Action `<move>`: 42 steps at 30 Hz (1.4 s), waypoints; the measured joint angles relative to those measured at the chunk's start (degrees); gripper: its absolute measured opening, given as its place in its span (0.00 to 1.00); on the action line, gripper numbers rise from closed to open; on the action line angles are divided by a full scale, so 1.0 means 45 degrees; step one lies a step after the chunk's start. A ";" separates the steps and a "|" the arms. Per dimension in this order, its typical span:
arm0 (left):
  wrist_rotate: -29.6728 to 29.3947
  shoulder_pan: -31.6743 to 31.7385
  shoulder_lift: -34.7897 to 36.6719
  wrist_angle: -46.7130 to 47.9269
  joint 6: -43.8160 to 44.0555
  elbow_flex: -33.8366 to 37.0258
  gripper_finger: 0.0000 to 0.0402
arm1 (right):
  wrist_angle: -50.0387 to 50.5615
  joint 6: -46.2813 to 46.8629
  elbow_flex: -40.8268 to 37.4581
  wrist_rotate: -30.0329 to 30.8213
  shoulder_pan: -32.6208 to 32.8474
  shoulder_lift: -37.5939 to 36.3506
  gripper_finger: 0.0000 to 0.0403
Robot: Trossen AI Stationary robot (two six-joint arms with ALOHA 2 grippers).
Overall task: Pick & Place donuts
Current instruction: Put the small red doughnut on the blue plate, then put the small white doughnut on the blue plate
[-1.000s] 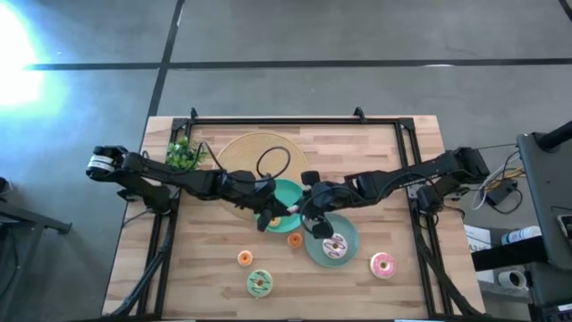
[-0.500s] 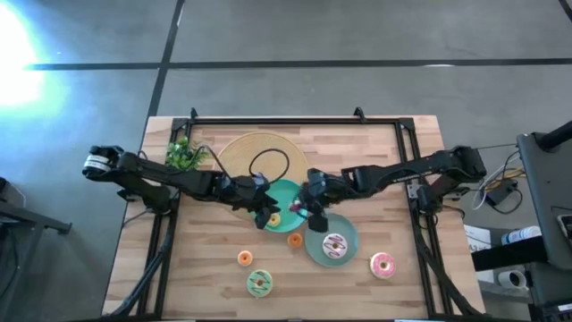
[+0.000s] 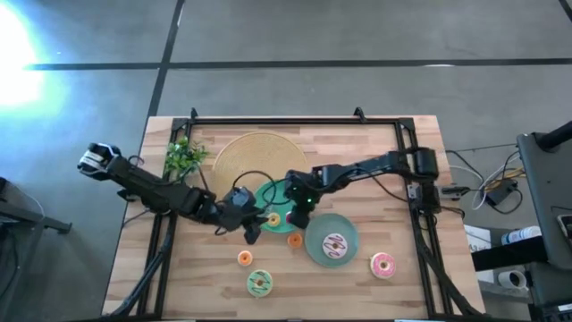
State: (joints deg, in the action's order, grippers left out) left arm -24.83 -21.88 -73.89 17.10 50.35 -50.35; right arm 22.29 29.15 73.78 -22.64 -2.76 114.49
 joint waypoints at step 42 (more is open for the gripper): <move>0.1117 -0.3412 -0.0044 0.3556 0.4812 0.0729 0.31 | 0.3627 -0.3861 0.1268 0.4365 0.0529 -0.2132 0.49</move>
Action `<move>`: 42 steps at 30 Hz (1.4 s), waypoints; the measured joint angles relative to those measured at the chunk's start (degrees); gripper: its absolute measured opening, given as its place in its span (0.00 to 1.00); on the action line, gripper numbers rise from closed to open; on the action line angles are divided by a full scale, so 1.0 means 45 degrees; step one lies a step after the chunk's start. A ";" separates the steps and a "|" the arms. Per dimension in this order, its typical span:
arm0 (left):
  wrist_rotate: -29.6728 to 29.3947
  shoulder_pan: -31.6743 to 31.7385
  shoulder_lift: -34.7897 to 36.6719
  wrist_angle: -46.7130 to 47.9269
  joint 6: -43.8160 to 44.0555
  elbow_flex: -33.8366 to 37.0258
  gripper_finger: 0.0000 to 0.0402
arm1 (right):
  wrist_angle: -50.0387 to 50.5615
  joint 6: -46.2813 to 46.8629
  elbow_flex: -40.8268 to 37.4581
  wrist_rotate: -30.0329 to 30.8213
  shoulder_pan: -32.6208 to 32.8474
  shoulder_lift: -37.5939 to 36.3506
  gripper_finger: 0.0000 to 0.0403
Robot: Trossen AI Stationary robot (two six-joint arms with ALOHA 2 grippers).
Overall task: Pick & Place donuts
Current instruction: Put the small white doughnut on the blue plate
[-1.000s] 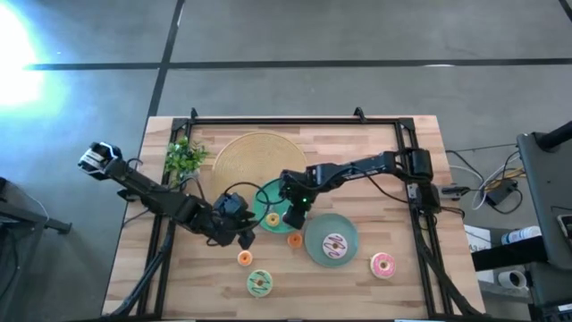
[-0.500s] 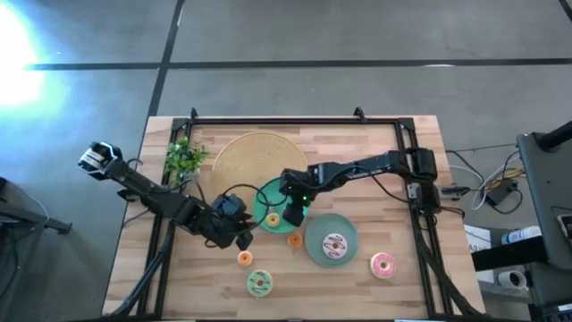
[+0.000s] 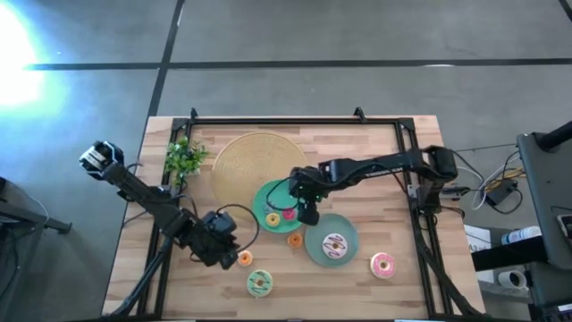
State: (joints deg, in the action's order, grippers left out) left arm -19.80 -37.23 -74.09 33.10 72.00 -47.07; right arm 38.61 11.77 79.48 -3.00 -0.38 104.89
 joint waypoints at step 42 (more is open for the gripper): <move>0.0033 -0.1229 -0.6037 -0.0060 -0.6014 -0.2649 0.31 | 0.0956 0.0049 -0.1044 0.0087 0.0010 -0.0484 0.43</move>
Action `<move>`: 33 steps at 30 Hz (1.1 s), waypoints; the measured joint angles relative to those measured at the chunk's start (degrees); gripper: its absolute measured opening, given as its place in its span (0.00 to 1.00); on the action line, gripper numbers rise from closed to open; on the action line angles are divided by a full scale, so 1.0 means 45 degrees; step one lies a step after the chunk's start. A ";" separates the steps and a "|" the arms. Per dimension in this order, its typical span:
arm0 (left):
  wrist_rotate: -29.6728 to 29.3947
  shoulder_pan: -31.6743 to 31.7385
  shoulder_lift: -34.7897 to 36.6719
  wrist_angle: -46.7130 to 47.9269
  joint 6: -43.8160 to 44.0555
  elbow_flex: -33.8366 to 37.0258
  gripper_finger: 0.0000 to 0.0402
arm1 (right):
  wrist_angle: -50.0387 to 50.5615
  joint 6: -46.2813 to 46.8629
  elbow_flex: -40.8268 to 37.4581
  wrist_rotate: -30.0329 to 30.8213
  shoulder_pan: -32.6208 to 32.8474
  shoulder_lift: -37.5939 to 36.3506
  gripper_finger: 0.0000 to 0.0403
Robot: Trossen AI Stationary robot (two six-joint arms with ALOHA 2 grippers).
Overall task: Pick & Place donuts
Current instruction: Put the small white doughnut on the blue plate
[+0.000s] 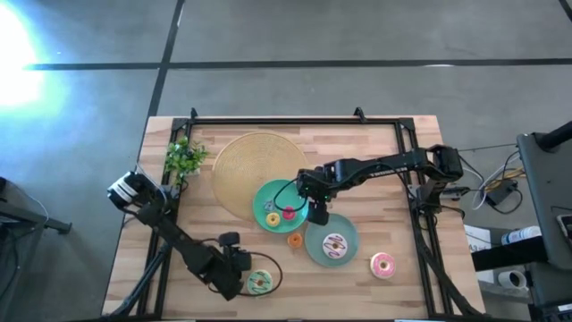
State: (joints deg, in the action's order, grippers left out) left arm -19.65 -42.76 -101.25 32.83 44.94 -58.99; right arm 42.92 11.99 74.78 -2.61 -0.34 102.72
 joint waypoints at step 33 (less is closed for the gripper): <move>0.0274 0.1134 0.4727 -0.1931 0.3128 0.1035 0.00 | -0.2768 -0.2662 0.0000 -0.0603 0.0102 -0.1768 0.42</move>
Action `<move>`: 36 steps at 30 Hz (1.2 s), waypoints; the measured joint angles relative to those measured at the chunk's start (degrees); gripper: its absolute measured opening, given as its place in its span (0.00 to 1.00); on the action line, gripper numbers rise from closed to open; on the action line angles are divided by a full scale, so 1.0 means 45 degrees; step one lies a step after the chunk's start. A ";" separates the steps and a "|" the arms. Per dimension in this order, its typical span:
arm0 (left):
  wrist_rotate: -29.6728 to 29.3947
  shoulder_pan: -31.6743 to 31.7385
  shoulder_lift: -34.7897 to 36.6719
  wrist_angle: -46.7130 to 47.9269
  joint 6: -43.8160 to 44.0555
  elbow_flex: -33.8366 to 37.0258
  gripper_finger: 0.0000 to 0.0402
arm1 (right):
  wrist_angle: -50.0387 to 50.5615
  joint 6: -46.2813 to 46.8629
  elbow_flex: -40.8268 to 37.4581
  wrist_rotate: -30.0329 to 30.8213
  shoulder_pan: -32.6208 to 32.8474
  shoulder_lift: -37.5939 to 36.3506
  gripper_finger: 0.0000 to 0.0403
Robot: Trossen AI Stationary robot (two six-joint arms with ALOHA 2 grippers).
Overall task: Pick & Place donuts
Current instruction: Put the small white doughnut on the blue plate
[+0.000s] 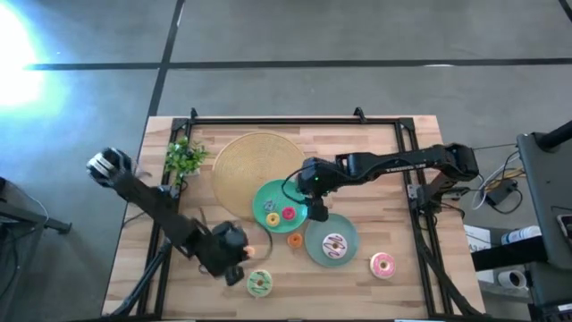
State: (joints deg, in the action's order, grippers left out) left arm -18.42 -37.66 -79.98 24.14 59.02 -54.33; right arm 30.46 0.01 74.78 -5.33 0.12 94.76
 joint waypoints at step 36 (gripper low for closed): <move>0.5297 0.6049 0.2422 -0.8063 -0.2185 0.1874 0.00 | -0.2956 -0.3770 0.0384 -0.0800 0.1160 -0.1054 0.63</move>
State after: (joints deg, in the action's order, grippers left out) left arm 5.42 -10.44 -69.08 -12.15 49.18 -45.90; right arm 17.16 -16.95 76.51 -8.93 5.34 90.02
